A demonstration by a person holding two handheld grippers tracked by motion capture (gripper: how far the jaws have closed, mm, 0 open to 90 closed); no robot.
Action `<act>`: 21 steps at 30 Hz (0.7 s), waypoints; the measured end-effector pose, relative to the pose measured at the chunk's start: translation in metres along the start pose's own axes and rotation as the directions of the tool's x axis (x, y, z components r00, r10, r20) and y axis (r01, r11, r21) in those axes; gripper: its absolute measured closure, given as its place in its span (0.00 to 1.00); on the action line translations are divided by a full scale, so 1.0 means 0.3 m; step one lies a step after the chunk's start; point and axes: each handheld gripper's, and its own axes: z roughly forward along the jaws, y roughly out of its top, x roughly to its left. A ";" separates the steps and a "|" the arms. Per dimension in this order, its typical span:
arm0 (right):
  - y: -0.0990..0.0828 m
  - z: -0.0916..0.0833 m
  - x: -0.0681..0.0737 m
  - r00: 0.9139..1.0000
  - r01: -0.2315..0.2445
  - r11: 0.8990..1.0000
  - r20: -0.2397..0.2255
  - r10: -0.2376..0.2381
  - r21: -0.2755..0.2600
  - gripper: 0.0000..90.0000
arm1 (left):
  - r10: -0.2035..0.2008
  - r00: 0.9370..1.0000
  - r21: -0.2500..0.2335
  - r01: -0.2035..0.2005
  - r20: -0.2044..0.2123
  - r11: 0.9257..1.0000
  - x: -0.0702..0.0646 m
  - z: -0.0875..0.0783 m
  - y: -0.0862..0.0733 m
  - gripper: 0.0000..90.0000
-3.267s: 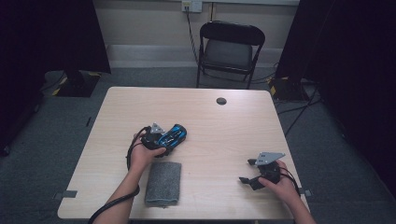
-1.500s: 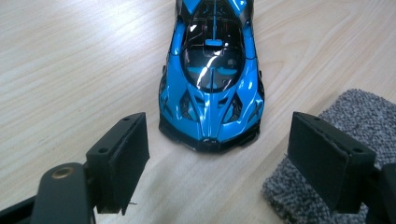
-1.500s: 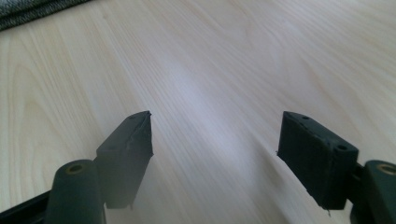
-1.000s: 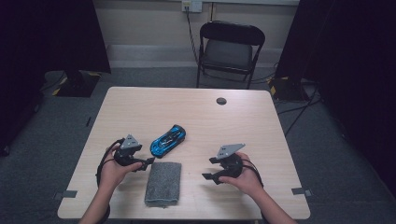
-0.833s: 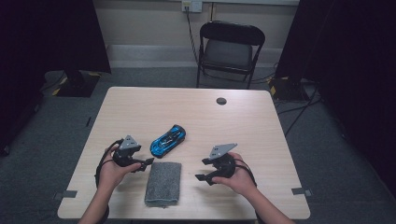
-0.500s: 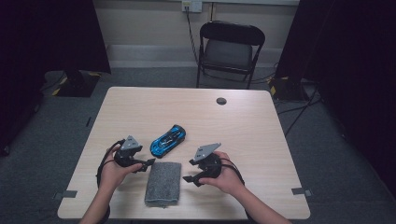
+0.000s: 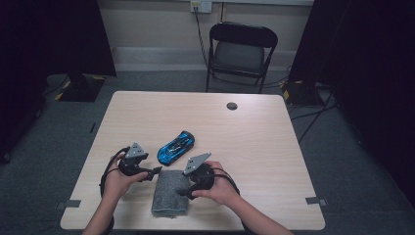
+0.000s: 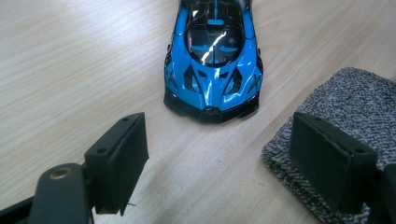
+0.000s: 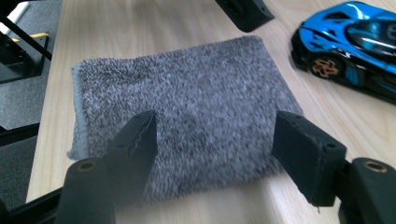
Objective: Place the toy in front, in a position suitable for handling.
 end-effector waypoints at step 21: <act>-0.027 0.082 0.027 0.998 0.021 0.999 0.051 -0.023 0.047 0.43 | -0.009 1.000 -0.021 0.008 -0.008 1.000 0.008 -0.006 0.003 0.21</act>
